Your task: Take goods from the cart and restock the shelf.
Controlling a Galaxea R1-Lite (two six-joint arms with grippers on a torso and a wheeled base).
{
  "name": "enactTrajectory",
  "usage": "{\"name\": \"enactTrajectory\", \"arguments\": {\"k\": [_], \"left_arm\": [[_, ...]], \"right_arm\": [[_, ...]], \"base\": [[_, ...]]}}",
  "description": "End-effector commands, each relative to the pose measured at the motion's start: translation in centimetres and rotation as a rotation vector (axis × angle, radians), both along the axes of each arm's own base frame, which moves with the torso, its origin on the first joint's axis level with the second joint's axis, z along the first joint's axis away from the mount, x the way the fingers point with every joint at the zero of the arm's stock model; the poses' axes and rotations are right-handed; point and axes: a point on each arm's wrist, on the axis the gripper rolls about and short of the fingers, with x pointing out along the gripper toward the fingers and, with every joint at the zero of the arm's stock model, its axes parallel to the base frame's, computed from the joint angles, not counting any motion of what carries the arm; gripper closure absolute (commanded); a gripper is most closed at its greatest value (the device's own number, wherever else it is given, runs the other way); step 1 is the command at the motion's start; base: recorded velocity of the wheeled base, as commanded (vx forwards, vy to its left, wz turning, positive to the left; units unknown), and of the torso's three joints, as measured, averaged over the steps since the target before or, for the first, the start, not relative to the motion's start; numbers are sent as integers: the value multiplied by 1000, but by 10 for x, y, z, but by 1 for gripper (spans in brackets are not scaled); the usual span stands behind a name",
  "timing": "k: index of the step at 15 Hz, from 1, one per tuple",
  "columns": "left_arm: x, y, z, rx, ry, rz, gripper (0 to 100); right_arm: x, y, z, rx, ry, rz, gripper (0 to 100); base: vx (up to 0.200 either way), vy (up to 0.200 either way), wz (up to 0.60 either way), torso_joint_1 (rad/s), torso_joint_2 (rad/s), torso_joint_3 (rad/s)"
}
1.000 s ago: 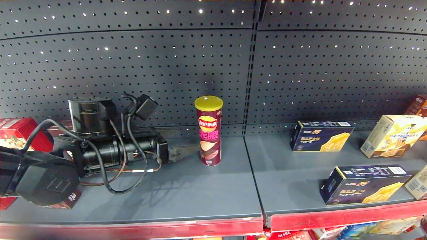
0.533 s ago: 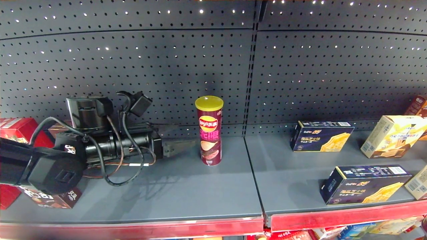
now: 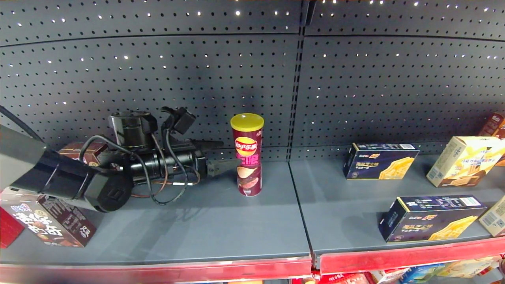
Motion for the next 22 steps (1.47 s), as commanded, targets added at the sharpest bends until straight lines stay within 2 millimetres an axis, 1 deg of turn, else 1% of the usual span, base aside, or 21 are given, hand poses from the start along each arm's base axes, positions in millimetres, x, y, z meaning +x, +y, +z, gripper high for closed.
{"name": "enactTrajectory", "arguments": {"k": [1, 3, 4, 7, 9, 11, 14, 16, 18, 22], "left_arm": [[4, 0, -7, 4, 16, -2, 0], [6, -1, -8, -5, 10, -37, 0], [9, -1, -11, -4, 13, -40, 0], [18, -4, -12, -7, 1, -46, 0], [26, -7, -12, -21, -12, -108, 0], [39, -10, -9, -28, -40, -115, 0], [48, -14, -9, -32, -54, -126, 0], [50, -19, -12, -33, -49, -137, 0], [49, -24, -12, -34, -46, -149, 0], [49, -24, -12, -35, -44, -150, 0]], "right_arm": [[0, 0, 0, 0, 0, 2, 100], [1, 0, -1, -2, 6, 2, 100], [0, 0, -1, -2, 4, 2, 100], [0, 0, -1, -1, 3, 2, 100], [0, 0, -1, -1, 5, 1, 100], [1, 0, -1, -1, 7, 1, 100], [3, 1, -1, -4, 15, 6, 100], [3, 2, -1, -4, 14, 7, 100], [4, 2, -1, -5, 18, 7, 100], [5, 2, -1, -6, 21, 12, 100]], "base": [[0, 0, 0, 0, 0, 0], [0, 0, 0, 0, 0, 0], [0, 0, 0, 0, 0, 0], [0, 0, 0, 0, 0, 0], [0, 0, 0, 0, 0, 0], [0, 0, 0, 0, 0, 0], [0, 0, 0, 0, 0, 0], [0, 0, 0, 0, 0, 0], [0, 0, 0, 0, 0, 0], [0, 0, 0, 0, 0, 0]]}}
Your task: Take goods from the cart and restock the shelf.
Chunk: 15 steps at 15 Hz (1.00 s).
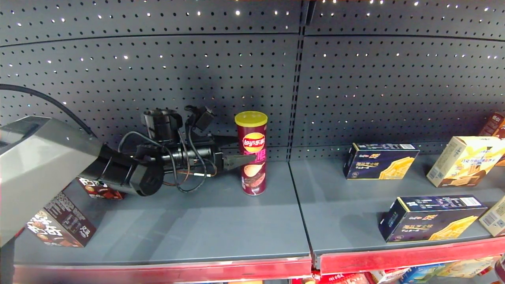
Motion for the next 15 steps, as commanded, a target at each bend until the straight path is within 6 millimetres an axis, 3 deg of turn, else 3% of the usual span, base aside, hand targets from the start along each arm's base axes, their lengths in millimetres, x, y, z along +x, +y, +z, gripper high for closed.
{"name": "enactTrajectory", "arguments": {"k": [1, 10, 15], "left_arm": [[0, -1, 0, 0, -1, -3, 0], [-19, -19, -9, 15, 46, -47, 0], [-17, -24, -8, 19, 40, -22, 0]], "right_arm": [[0, 0, 0, -1, 1, 0, 100], [-2, -1, 0, 3, -4, 0, 100], [-2, -1, 0, 4, -6, 1, 100]], "base": [[0, 0, 0, 0, 0, 0], [0, 0, 0, 0, 0, 0], [0, 0, 0, 0, 0, 0]]}}
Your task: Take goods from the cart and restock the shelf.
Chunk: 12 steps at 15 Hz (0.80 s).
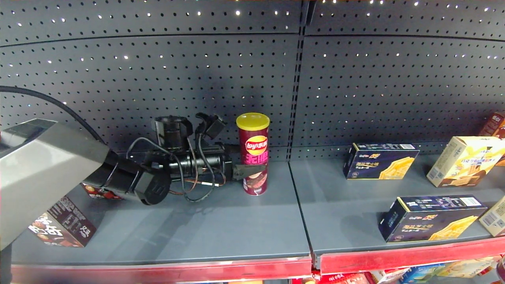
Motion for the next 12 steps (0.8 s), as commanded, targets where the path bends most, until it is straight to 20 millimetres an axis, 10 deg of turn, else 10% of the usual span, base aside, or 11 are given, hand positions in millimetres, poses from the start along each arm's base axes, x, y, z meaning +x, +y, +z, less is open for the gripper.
{"name": "enactTrajectory", "arguments": {"k": [1, 3, 4, 12], "left_arm": [[1, -1, 1, -1, -5, 0, 0], [2, 0, 2, -3, -10, 3, 0], [2, 0, 2, -3, -10, 3, 100], [-21, 0, 6, 13, 11, 31, 100]], "right_arm": [[0, 0, 0, 0, -1, 2, 100], [0, 0, 0, 0, 1, 2, 100], [0, 0, 0, 0, 1, 2, 100], [-5, -2, -1, -1, 6, -1, 100]], "base": [[0, 0, 0, 0, 0, 0], [0, 0, 0, 0, 0, 0], [0, 0, 0, 0, 0, 0], [0, 0, 0, 0, 0, 0]]}}
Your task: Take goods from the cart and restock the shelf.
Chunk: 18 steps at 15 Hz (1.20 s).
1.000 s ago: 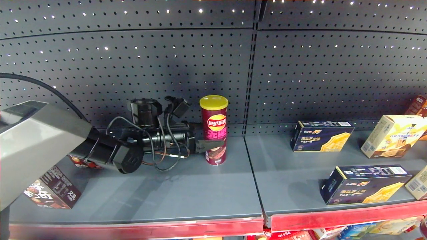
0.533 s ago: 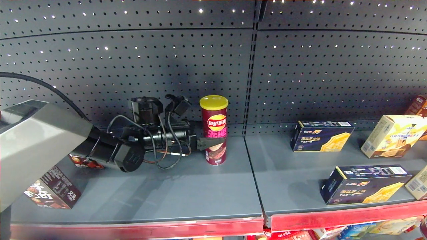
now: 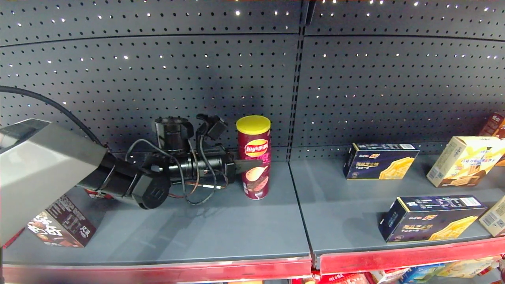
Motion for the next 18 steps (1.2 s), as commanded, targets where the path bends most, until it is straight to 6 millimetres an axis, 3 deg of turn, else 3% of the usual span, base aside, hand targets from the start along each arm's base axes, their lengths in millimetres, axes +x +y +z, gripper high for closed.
{"name": "enactTrajectory", "arguments": {"k": [1, 6, 13, 18], "left_arm": [[-18, 6, 10, 1, 0, 0, 100], [-58, 19, 34, -6, -23, -1, 100], [-116, 39, 45, -4, -22, 2, 100], [-150, 51, 29, 21, 33, 10, 100]], "right_arm": [[0, 0, 1, 3, -5, 1, 100], [-3, -1, 1, 6, -14, 1, 100], [-9, -4, 3, 14, -30, -4, 100], [-10, -4, 5, 16, -33, -3, 100]], "base": [[0, 0, 0, 0, 0, 0], [0, 0, 0, 0, 0, 0], [0, 0, 0, 0, 0, 0], [0, 0, 0, 0, 0, 0]]}}
